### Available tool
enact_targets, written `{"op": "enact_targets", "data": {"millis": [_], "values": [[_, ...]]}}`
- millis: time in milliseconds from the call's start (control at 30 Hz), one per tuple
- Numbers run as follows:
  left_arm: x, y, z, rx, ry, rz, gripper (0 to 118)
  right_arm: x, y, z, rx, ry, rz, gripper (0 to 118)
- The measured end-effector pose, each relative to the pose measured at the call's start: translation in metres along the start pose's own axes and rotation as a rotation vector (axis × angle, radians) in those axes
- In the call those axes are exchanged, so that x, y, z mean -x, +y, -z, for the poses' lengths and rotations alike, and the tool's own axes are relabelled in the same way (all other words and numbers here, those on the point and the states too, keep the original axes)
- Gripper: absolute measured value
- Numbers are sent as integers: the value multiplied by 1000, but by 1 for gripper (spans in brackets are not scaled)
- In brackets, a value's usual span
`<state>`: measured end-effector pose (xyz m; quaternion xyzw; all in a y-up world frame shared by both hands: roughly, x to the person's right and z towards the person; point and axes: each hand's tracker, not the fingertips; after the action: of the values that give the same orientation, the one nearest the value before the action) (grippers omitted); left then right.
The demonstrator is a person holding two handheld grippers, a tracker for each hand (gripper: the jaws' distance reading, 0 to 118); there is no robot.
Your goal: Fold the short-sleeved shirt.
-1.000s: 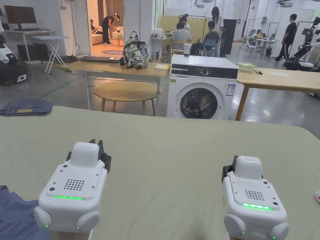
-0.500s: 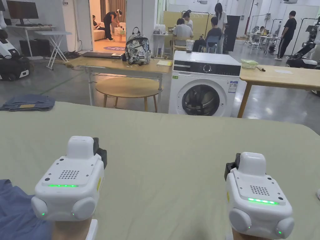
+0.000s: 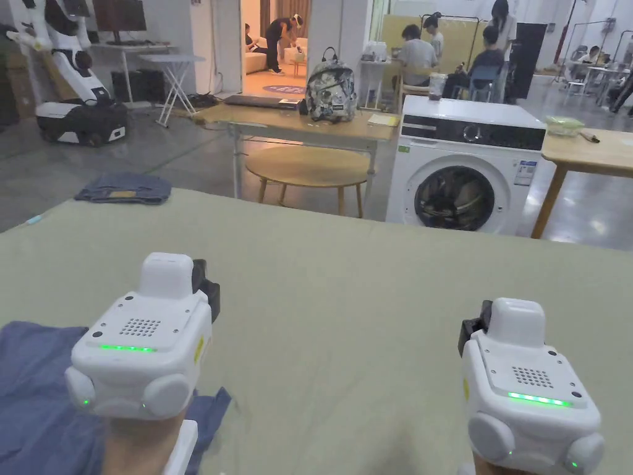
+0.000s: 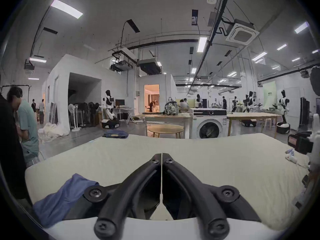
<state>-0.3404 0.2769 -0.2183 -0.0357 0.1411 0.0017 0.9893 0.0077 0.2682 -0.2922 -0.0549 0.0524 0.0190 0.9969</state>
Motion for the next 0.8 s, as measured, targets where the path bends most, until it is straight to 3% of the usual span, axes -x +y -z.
{"op": "enact_targets", "data": {"millis": [233, 500, 800], "values": [[66, 1, -20, 42, 96, 2, 0, 54, 0, 4, 11, 138, -35, 0], [149, -13, -47, 210, 214, -61, 0, 110, -7, 7, 49, 270, -65, 0], [215, -46, -37, 574, 195, -103, 0, 135, -25, 11, 106, 329, -111, 0]]}}
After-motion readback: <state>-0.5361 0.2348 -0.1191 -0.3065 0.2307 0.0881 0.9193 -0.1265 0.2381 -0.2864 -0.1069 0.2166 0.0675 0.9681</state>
